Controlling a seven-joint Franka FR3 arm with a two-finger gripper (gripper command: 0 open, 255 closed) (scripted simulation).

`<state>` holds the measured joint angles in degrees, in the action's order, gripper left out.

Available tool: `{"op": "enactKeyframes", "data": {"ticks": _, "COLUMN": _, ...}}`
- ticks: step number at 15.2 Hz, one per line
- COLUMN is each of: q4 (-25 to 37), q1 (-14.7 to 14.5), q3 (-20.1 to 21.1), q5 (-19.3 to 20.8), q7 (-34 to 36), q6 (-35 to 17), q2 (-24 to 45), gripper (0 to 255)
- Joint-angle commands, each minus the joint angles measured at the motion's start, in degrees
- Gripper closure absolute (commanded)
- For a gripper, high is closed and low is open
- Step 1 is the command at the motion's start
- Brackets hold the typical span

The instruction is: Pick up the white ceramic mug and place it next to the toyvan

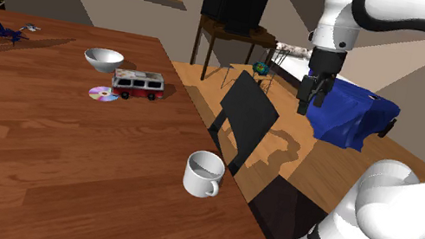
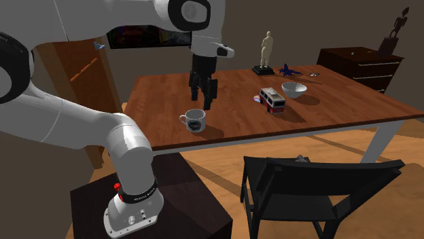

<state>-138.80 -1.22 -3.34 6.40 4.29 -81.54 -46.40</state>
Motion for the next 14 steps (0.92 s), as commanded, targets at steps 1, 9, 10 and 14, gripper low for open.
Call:
{"op": "enactKeyframes", "data": {"ticks": 1, "q4": 0.0, "q1": 0.0, "q3": 0.0, "q5": 0.0, "q7": 0.0, "q6": 0.0, "q2": 0.0, "gripper": 0}}
{"op": "enactKeyframes", "data": {"ticks": 9, "q4": -9.74, "q1": -3.57, "q3": 4.28, "q5": -6.5, "q7": 5.57, "q6": -16.47, "q2": 2.61, "gripper": 0}}
{"op": "enactKeyframes", "data": {"ticks": 10, "q4": -10.64, "q1": -4.07, "q3": 4.88, "q5": -7.3, "q7": 6.19, "q6": -18.69, "q2": 3.38, "gripper": 0}}
{"op": "enactKeyframes", "data": {"ticks": 14, "q4": -13.43, "q1": -6.2, "q3": 7.34, "q5": -10.32, "q7": 8.54, "q6": -27.93, "q2": 7.48, "gripper": 0}}
